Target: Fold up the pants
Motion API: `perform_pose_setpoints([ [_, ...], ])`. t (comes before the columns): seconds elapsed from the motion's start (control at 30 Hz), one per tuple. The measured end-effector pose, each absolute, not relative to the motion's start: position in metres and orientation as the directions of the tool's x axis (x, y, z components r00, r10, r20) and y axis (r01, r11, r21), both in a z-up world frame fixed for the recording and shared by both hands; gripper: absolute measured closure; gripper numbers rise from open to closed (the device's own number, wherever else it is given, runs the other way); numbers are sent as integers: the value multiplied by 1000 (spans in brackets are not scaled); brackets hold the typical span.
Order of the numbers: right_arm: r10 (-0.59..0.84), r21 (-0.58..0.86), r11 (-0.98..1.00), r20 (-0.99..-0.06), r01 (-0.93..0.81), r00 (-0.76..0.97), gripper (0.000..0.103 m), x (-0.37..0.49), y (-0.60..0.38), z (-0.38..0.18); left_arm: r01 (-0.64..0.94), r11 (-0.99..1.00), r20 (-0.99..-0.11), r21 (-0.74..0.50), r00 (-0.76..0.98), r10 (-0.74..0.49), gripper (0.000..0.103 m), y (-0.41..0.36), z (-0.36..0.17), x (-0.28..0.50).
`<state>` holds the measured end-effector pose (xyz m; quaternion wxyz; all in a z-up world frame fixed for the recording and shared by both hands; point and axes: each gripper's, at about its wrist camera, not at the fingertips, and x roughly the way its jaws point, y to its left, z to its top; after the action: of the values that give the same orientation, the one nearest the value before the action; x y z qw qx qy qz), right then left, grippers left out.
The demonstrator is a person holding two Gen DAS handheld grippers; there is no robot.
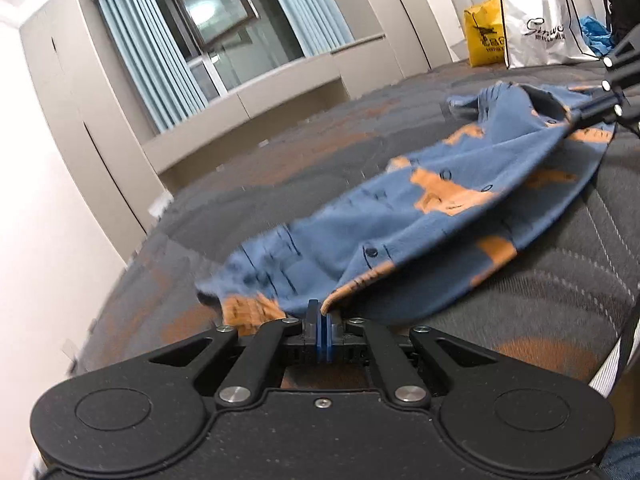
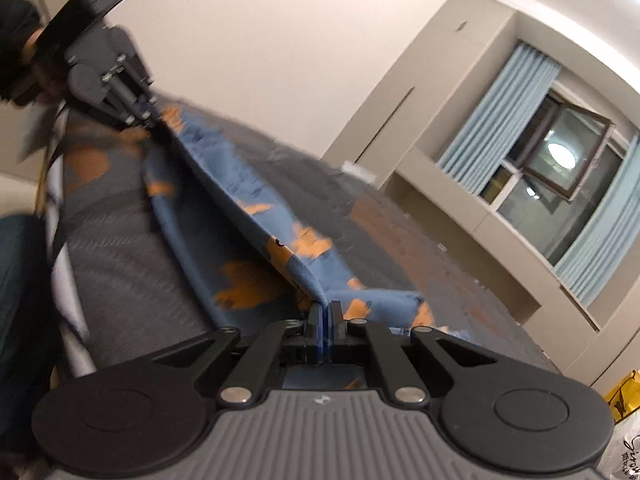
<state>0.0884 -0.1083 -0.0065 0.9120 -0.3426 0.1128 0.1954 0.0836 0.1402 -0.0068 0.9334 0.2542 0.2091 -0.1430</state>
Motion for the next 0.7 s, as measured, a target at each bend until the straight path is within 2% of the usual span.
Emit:
perform_pose_setpoints([
  [0.17, 271, -566, 682, -392, -462, 879, 101, 93, -105, -29, 346, 875, -458, 338, 873, -169, 99, 148, -10, 82],
  [0.2, 271, -564, 686, -389, -460, 881, 100, 94, -104, -30, 334, 893, -457, 301, 873, -173, 96, 150, -8, 82],
  [0.27, 276, -546, 703, -381, -456, 882, 95, 95, -106, -28, 298, 927, -450, 228, 877, -170, 82, 151, -3, 80],
  [0.3, 285, -530, 715, -376, -457, 882, 84, 95, -109, -27, 286, 938, -444, 197, 879, -175, 65, 150, 0, 79],
  [0.33, 290, -516, 725, -372, -456, 882, 66, 94, -112, -26, 280, 945, -432, 168, 883, -185, 45, 148, 3, 76],
  [0.37, 288, -506, 738, -362, -447, 886, 57, 93, -117, -24, 271, 952, -414, 143, 890, -191, 36, 143, 7, 73],
  [0.4, 286, -492, 756, -346, -432, 894, 43, 92, -122, -22, 263, 957, -393, 125, 898, -196, 22, 135, 10, 68],
  [0.43, 285, -473, 772, -339, -424, 897, 33, 90, -128, -21, 267, 957, -378, 111, 902, -207, 14, 128, 13, 65],
  [0.47, 285, -453, 786, -338, -420, 897, 28, 86, -140, -19, 279, 956, -366, 93, 902, -227, 11, 119, 16, 63],
  [0.5, 276, -428, 808, -334, -406, 901, 14, 86, -148, -17, 294, 953, -358, 75, 900, -249, 3, 108, 17, 62],
  [0.53, 258, -406, 831, -325, -381, 910, 3, 84, -158, -15, 305, 951, -348, 58, 899, -267, 1, 96, 18, 62],
  [0.7, 137, -329, 914, -297, -236, 945, 0, 76, -214, -6, 399, 916, -338, -37, 858, -388, 1, 31, 16, 75],
])
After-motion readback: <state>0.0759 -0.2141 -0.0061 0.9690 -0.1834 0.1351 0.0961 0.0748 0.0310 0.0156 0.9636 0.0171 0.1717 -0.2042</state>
